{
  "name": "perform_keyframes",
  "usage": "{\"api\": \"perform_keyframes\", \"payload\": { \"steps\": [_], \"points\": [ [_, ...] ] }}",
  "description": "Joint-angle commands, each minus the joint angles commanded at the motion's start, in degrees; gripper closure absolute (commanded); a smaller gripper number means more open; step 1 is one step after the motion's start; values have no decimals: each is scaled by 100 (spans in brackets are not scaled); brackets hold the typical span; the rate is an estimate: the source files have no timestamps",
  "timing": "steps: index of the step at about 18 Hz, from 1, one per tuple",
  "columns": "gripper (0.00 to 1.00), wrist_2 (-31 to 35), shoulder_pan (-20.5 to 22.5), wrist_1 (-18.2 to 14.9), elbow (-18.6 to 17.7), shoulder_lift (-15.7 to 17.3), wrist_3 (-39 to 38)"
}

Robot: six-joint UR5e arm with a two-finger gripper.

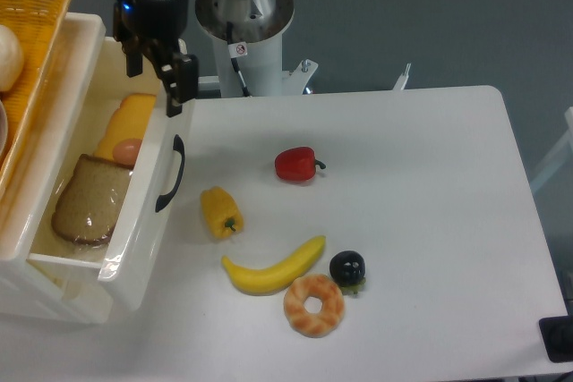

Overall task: Place the egg in the upper white drawer
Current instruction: 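Open the gripper and raise it out of the drawer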

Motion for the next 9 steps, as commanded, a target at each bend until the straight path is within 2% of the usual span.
{"api": "perform_keyframes", "payload": {
  "steps": [3, 9],
  "points": [
    [0, 335, 44, 0, -35, -131, 0],
    [0, 336, 422, 0, 8, -369, 35]
  ]
}}
